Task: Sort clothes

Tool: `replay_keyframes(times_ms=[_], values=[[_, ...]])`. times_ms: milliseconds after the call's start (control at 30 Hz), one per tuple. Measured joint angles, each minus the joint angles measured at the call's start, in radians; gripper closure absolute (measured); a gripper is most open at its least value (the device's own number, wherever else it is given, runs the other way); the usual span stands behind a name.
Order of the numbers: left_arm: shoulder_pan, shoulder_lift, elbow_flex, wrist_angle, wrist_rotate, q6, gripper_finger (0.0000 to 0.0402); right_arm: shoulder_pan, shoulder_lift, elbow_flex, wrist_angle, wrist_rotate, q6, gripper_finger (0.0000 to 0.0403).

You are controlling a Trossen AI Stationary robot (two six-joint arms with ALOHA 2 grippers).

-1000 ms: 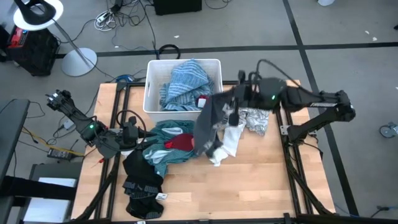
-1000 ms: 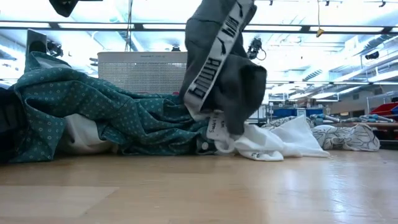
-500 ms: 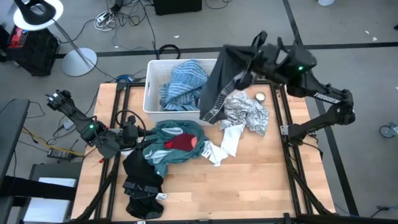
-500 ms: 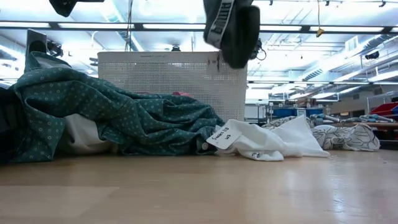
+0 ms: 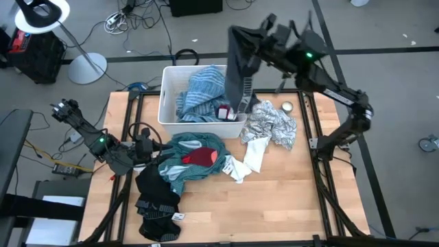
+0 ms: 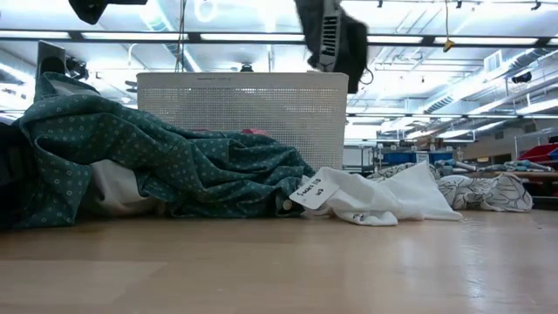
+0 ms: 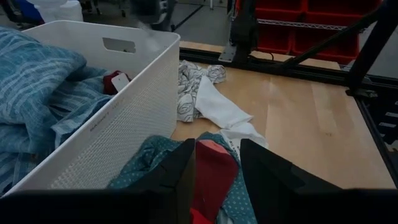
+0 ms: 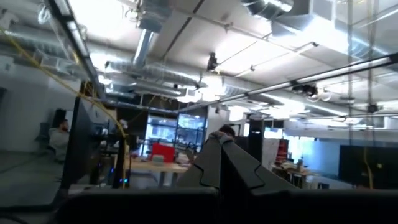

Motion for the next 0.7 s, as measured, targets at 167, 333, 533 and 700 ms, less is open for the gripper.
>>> replay_keyframes(times_ms=[167, 333, 533, 700], values=[[0.0, 0.001, 0.0, 0.0, 0.0, 0.0, 0.027, -0.002, 0.118, 0.213, -0.204, -0.007, 0.006, 0.0403], [0.0, 0.001, 0.0, -0.017, 0.002, 0.0, 0.027, -0.002, 0.141, 0.245, -0.469, 0.031, 0.0, 0.0403], [0.0, 0.001, 0.0, -0.024, 0.002, -0.001, 0.027, -0.009, 0.142, 0.204, -0.798, 0.174, 0.004, 0.0403], [0.0, 0.001, 0.0, -0.023, 0.001, -0.001, 0.027, -0.011, 0.144, 0.077, -0.853, 0.166, 0.039, 0.0403]])
